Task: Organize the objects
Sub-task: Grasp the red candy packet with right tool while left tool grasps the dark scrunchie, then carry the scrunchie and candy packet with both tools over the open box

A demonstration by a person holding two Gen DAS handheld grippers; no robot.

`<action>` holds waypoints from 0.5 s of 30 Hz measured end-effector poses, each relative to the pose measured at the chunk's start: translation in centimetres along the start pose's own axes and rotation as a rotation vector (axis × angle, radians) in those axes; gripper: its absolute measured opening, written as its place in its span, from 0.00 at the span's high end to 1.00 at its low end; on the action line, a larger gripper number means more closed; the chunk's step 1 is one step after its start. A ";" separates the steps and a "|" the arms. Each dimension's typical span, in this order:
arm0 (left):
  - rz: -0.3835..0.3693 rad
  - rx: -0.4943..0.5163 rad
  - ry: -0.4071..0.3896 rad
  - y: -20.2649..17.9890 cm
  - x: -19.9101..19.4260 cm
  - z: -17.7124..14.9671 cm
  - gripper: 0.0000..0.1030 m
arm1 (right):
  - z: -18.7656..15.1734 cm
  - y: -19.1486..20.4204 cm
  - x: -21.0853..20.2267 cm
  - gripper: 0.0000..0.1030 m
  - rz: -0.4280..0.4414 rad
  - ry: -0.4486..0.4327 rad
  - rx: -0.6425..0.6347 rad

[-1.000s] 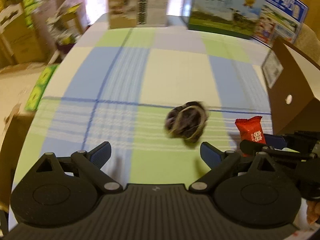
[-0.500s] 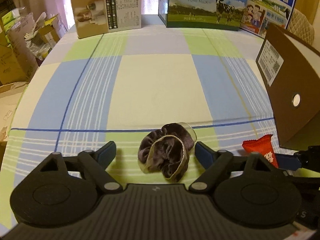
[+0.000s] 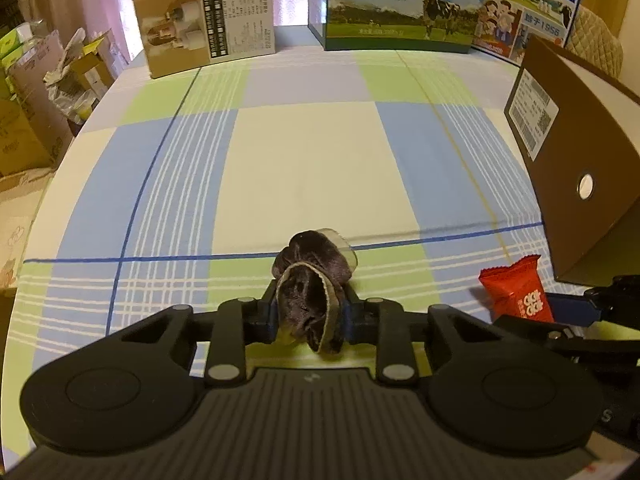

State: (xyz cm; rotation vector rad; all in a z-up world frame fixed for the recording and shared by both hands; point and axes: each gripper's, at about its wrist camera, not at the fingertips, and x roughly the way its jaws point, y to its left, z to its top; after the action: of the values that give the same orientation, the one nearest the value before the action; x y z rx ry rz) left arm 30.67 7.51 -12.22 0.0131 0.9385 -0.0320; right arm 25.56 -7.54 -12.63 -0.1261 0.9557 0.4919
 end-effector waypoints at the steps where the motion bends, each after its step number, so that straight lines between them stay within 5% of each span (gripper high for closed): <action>1: 0.003 -0.006 -0.002 0.1 -0.3 0.0 0.77 | 0.0 0.0 -0.1 0.75 0.003 -0.003 -0.001; 15: 0.005 -0.060 -0.065 0.0 -5.5 0.1 0.78 | 1.1 0.5 -4.3 0.75 0.069 -0.095 -0.001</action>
State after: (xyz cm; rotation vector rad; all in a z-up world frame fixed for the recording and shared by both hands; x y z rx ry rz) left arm 27.48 7.62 -7.75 -0.0406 0.8743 0.0005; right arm 24.06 -8.22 -8.49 -0.0697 0.8693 0.5573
